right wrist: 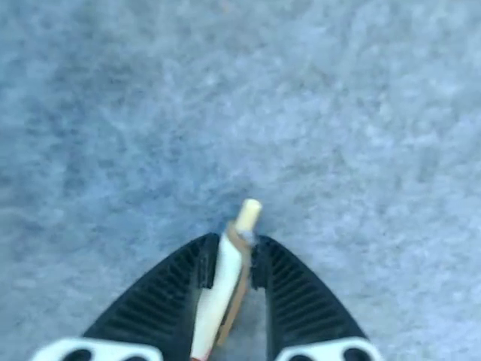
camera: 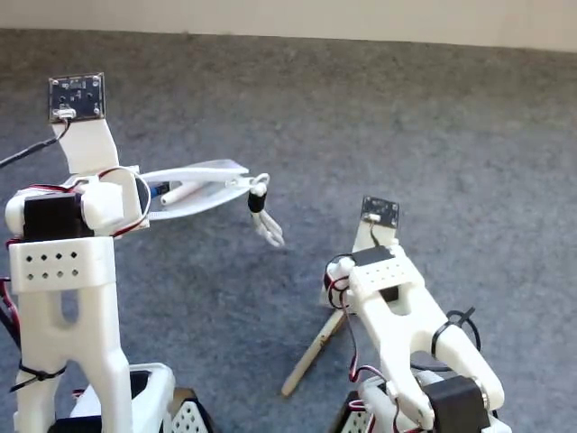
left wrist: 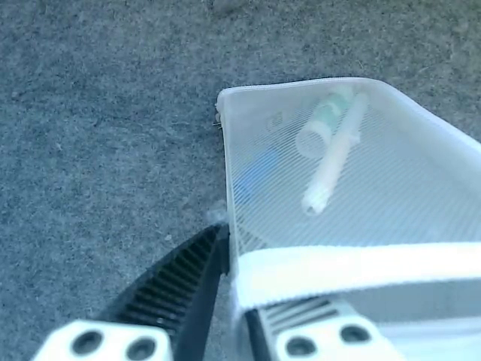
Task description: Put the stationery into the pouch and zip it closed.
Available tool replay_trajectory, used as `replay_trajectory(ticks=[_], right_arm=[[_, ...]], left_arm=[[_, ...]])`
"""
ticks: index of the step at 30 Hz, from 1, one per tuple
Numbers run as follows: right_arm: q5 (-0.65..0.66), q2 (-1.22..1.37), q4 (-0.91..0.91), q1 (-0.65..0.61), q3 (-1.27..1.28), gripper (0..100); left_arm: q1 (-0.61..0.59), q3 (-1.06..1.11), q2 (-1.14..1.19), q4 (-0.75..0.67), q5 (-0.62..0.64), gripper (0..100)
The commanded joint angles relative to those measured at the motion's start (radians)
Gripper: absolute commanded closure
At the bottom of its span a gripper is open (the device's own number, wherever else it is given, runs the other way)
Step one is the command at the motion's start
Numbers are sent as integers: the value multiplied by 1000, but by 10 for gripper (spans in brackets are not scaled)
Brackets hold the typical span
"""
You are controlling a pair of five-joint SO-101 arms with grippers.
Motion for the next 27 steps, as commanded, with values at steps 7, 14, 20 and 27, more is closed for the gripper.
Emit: replay_trajectory(ticks=[7, 14, 20, 27], right_arm=[[2, -228, 41, 10, -48, 994], [2, -348, 47, 12, -45, 994], [3, -452, 99, 12, -45, 994], [64, -605, 105, 12, -44, 994]], left_arm=[[7, 13, 8, -6, 5, 995], [7, 13, 8, -6, 5, 995], [7, 13, 8, -6, 5, 995], [7, 13, 10, -6, 5, 995]])
